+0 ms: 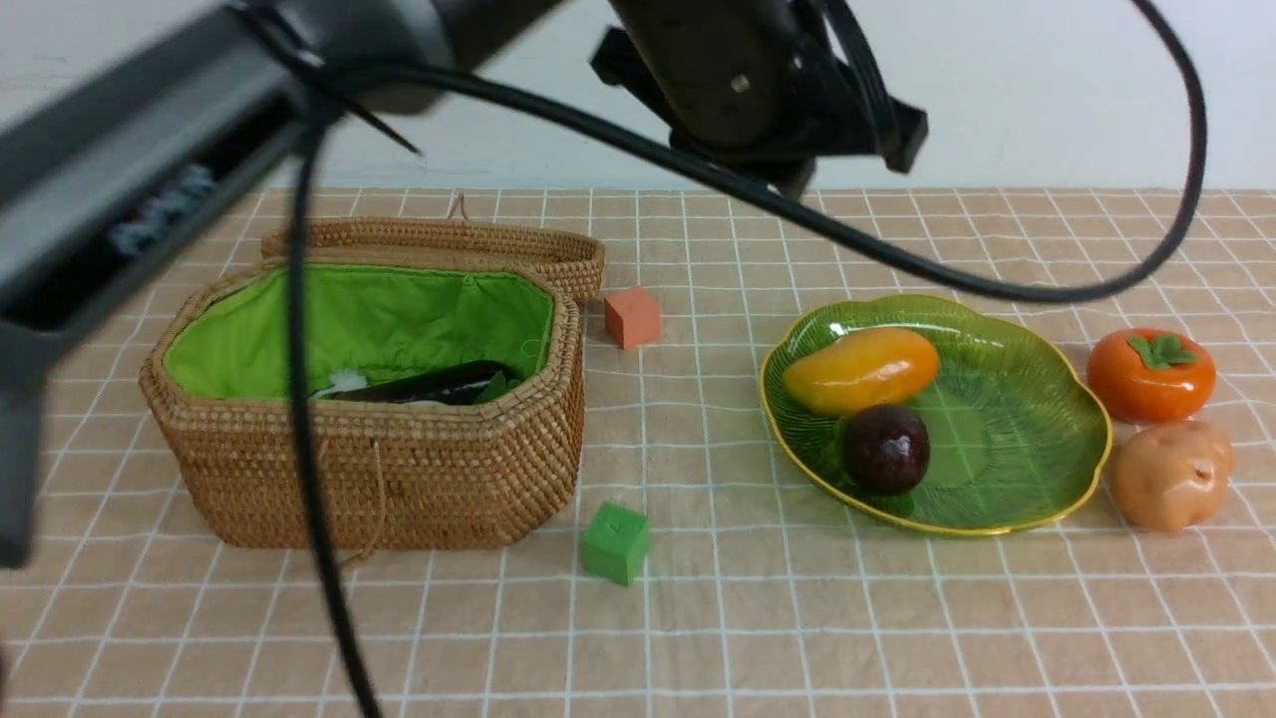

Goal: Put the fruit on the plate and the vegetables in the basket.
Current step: Use the right arm to grab a potato and put it into the left basket

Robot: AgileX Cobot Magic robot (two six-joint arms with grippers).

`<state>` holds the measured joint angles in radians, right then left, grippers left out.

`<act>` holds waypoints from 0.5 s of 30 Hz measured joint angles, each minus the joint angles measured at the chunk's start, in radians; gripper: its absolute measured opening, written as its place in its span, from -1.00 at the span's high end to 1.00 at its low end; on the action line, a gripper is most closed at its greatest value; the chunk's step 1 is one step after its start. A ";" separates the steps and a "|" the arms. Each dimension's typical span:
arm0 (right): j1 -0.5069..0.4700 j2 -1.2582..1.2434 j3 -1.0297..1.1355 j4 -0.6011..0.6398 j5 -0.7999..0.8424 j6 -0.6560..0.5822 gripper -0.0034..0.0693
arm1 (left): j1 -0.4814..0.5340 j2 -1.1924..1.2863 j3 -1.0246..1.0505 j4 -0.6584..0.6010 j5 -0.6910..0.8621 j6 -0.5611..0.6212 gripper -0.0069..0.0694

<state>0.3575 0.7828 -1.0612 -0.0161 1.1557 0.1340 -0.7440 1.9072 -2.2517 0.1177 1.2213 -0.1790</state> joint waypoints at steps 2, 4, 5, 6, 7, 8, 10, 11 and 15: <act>0.000 0.081 0.000 -0.027 -0.041 0.000 0.24 | 0.000 -0.051 0.000 -0.001 0.013 0.000 0.85; -0.013 0.184 0.000 -0.063 -0.070 0.010 0.24 | 0.000 -0.103 0.011 -0.001 0.013 -0.005 0.85; -0.027 0.223 0.001 -0.082 -0.078 0.021 0.24 | 0.000 -0.136 0.028 -0.002 0.013 -0.008 0.85; -0.052 0.270 0.002 -0.098 -0.086 0.034 0.24 | 0.000 -0.171 0.049 -0.003 0.013 -0.012 0.85; -0.058 0.279 0.002 -0.100 -0.091 0.036 0.24 | 0.000 -0.186 0.067 -0.005 0.013 -0.014 0.85; -0.109 0.338 0.002 -0.104 -0.109 0.043 0.24 | 0.000 -0.234 0.112 -0.006 0.013 -0.019 0.85; -0.206 0.418 0.002 -0.079 -0.149 0.049 0.24 | 0.000 -0.348 0.231 -0.007 0.013 -0.025 0.85; -0.255 0.444 0.002 -0.061 -0.167 0.049 0.24 | 0.000 -0.391 0.301 -0.008 0.013 -0.026 0.85; -0.433 0.554 0.002 0.068 -0.237 0.049 0.24 | 0.000 -0.615 0.618 -0.024 -0.055 -0.026 0.85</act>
<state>-0.0754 1.3369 -1.0591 0.0522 0.9185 0.1835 -0.7440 1.2917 -1.6341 0.0938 1.1659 -0.2052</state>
